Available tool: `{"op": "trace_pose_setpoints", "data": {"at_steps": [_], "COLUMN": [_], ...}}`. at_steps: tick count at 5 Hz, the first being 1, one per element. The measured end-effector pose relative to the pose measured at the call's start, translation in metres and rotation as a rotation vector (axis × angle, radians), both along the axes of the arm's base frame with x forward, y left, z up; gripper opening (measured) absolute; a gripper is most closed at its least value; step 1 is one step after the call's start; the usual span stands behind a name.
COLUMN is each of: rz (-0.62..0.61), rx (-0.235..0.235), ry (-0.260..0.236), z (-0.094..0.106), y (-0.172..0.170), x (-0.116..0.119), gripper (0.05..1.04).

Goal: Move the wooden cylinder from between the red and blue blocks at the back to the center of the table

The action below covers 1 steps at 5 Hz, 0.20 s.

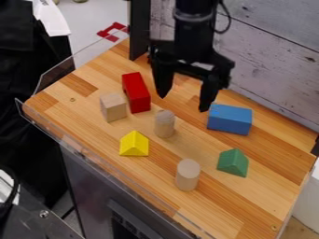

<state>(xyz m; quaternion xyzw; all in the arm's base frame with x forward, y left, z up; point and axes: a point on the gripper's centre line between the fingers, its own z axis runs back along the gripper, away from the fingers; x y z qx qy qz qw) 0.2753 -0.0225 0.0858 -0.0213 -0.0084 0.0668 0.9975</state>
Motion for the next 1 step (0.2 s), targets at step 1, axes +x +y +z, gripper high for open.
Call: {"op": "trace_pose_setpoints", "data": {"at_steps": [1], "rz": [0.020], "rx": [0.045], "ry": [0.000], "z": [0.0005], "y": [0.0023], "x": [0.0040], "gripper": [0.998]}}
